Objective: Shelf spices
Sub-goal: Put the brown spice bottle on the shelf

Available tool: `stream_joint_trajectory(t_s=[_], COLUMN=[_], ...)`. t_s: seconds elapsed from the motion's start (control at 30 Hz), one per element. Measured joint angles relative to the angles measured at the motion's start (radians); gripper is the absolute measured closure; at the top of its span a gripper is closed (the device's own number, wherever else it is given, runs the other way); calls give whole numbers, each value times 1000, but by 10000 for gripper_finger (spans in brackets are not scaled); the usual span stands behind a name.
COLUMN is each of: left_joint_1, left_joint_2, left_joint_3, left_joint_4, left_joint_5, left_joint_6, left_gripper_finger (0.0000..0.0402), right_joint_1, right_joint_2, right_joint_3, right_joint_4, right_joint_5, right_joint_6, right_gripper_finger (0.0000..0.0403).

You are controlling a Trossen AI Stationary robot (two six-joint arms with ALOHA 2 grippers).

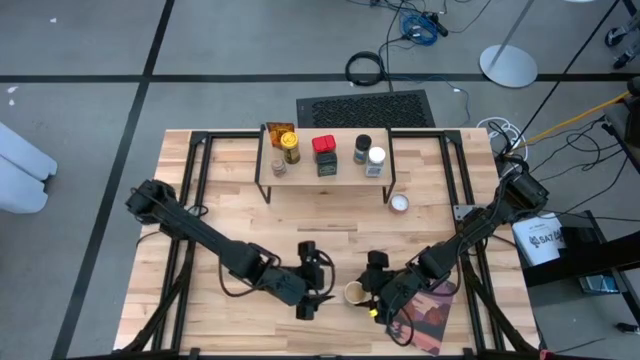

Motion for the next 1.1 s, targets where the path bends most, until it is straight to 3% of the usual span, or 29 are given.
stream_joint_trajectory(t_s=[0.33,0.5,0.87,1.1], left_joint_1=[-2,-2,-19,10], left_joint_2=[-11,-10,67,96], left_joint_3=[0,-31,-93,-93], left_joint_4=[-133,-103,207,247], left_joint_5=[-12,-12,40,64], left_joint_6=[-53,-81,-40,9], left_gripper_finger=[32,32,32,32], right_joint_1=[-3,-13,-14,-15], right_joint_2=[0,0,0,-1], right_joint_3=[0,0,0,0], right_joint_4=[22,22,14,14], right_joint_5=[4,4,-1,0], right_joint_6=[-27,-37,-96,-181], right_gripper_finger=[139,136,130,121])
